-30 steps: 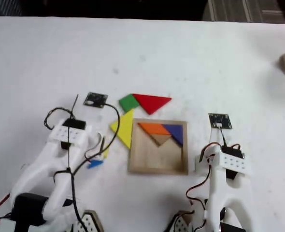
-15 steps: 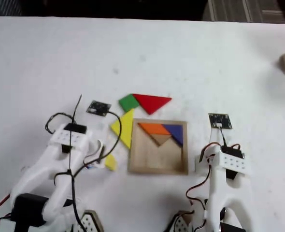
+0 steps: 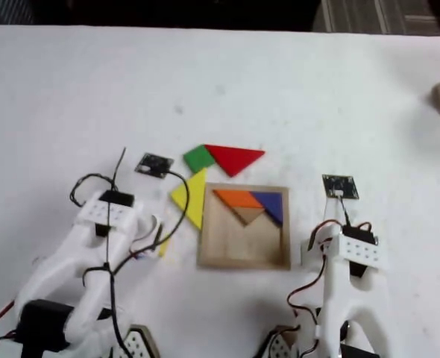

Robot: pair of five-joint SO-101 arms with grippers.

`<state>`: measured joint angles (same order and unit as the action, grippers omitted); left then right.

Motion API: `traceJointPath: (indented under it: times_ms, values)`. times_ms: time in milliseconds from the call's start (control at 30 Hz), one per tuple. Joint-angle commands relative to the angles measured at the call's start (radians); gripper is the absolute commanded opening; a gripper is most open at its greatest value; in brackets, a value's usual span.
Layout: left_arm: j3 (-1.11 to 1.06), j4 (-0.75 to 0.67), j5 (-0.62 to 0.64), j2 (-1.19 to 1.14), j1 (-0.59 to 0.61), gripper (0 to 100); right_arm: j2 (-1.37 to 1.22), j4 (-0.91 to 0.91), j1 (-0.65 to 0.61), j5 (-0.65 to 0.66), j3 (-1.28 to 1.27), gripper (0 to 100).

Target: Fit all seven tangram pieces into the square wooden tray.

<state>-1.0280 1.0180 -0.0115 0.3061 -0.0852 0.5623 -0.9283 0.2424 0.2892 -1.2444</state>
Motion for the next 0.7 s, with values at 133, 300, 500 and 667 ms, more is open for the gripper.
traceJointPath:
  times_ms: [133, 300, 500, 667]
  values:
    - [0.002, -0.012, -0.092, 0.036, -0.005, 14, -0.013, 0.033, -0.007, 0.014, -0.005, 24.5]
    - [0.008, -0.012, -0.091, 0.042, -0.005, 14, -0.013, 0.033, -0.007, 0.014, -0.005, 24.5]
    - [0.074, 0.046, -0.089, 0.044, -0.012, 14, -0.013, 0.033, -0.007, 0.014, -0.005, 24.5]
    - [0.115, 0.08, -0.097, 0.044, -0.013, 14, -0.013, 0.033, -0.007, 0.012, -0.005, 24.5]
